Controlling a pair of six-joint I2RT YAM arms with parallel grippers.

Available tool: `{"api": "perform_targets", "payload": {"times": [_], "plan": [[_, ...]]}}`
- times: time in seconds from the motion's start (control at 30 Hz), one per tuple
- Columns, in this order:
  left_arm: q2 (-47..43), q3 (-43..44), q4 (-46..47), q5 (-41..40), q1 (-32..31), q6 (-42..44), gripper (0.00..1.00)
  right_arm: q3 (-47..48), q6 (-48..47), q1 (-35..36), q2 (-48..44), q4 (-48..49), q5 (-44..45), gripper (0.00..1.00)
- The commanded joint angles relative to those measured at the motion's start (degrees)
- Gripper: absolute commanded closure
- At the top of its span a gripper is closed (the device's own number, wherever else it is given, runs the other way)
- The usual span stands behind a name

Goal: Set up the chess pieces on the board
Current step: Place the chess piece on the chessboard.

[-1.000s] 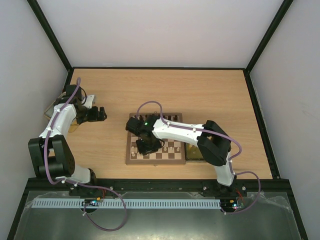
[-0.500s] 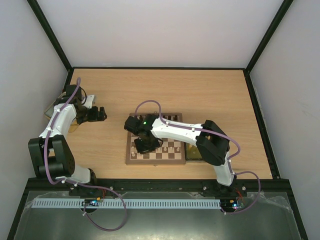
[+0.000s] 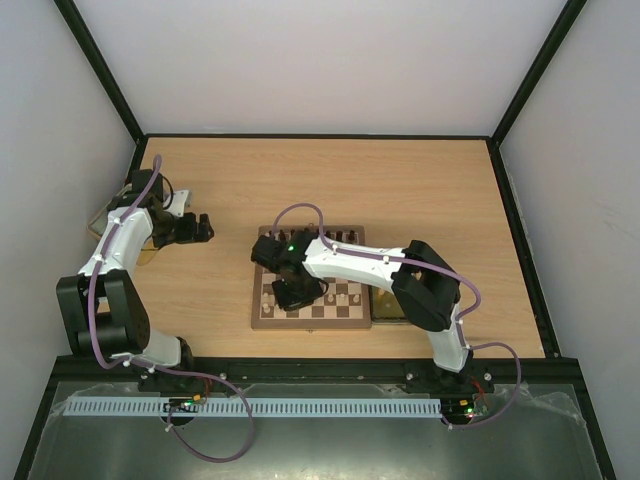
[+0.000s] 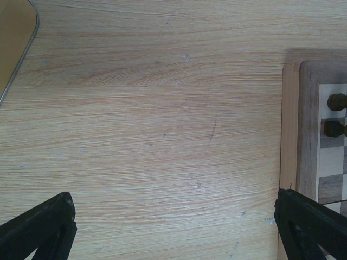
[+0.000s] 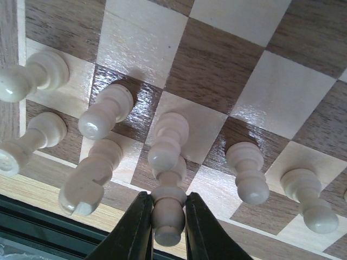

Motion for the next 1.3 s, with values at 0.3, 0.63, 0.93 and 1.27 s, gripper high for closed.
{"api": "perform_targets", "payload": {"times": [0.3,0.63,0.93,1.27], "plan": [[-0.67,-0.66,-0.36,0.36,-0.12,-0.24,0.00,-0.97,0.80,1.00,-2.66,-1.23,-0.11,0.86],[-0.75,-0.64,-0.35,0.35,-0.12,-0.24,0.01,-1.06,0.60,1.54,-2.47,-1.55,-0.39,0.86],[-0.80,-0.75,-0.27,0.32,-0.12,-0.20,0.00,-0.75,0.60,1.68,-2.28,-1.78,-0.12,0.82],[-0.68,-0.76,-0.27,0.36,-0.10,-0.20,0.00,0.01,0.60,1.70,-2.45,-2.15,0.37,0.74]]}}
